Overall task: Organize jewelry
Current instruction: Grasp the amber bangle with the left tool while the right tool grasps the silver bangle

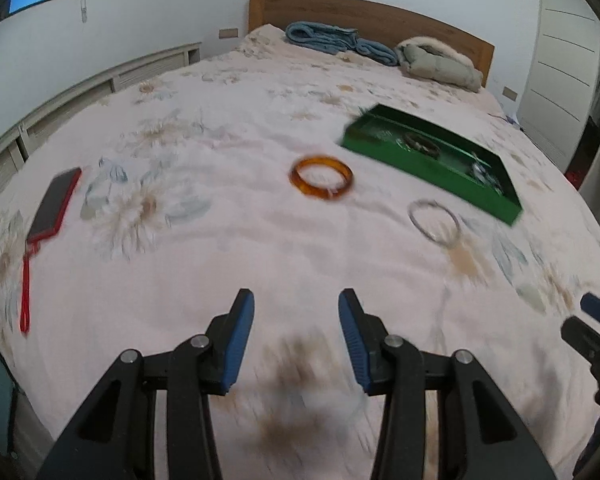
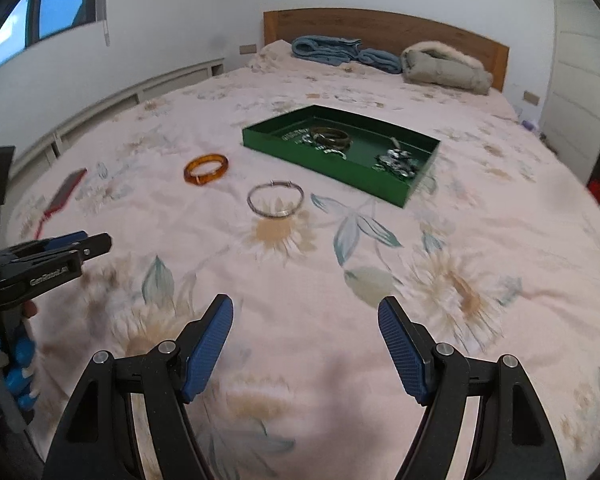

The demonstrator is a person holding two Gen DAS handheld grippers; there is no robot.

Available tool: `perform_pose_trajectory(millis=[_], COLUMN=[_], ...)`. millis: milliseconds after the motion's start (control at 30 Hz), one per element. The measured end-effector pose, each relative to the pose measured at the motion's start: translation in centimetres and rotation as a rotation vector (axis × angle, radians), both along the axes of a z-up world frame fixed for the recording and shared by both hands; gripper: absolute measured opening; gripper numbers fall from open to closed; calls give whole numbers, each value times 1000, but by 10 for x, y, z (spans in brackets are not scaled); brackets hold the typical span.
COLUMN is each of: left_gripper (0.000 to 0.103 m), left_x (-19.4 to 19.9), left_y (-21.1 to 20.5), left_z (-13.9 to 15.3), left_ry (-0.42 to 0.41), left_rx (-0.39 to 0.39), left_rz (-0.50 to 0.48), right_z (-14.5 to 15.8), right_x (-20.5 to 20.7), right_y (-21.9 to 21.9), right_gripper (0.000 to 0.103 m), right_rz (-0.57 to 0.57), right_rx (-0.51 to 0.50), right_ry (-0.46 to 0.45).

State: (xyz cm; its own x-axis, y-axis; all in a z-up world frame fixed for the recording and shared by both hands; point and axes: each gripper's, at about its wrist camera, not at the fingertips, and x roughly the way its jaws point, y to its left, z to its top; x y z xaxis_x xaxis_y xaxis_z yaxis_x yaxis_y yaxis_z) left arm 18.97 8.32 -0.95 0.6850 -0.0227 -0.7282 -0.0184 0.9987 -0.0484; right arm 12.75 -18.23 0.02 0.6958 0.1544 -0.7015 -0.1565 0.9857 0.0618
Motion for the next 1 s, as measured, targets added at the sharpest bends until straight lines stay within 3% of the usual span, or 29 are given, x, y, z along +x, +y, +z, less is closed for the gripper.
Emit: perform_pose_trajectory(millis=[200,400,533,667,900,1000], left_gripper=[42,42,42,41,40,30], left_x=[76,143,176,198,210,207], left_y=[18,21,15,11,-7,-12], left_z=[-1,-16,-30,-45,-71,-73], left_ry=[39,107,153,197,233,218], left_rx=[-29,-74,-52,-29,75,94], left_rz=[-29,-77,-99,-116,-183,-211], right_z=[-11,-30,-43,-56,-74,-80], right_x=[67,129,168,196,223,229], right_y=[-2,3,9,15,29,36], right_gripper=[54,43,39,28,22,22], right_rz=[69,106,128,165,259,295], right_rx=[126,147,125,97,-9,-44], right_ry=[63,127,170,215,252,249])
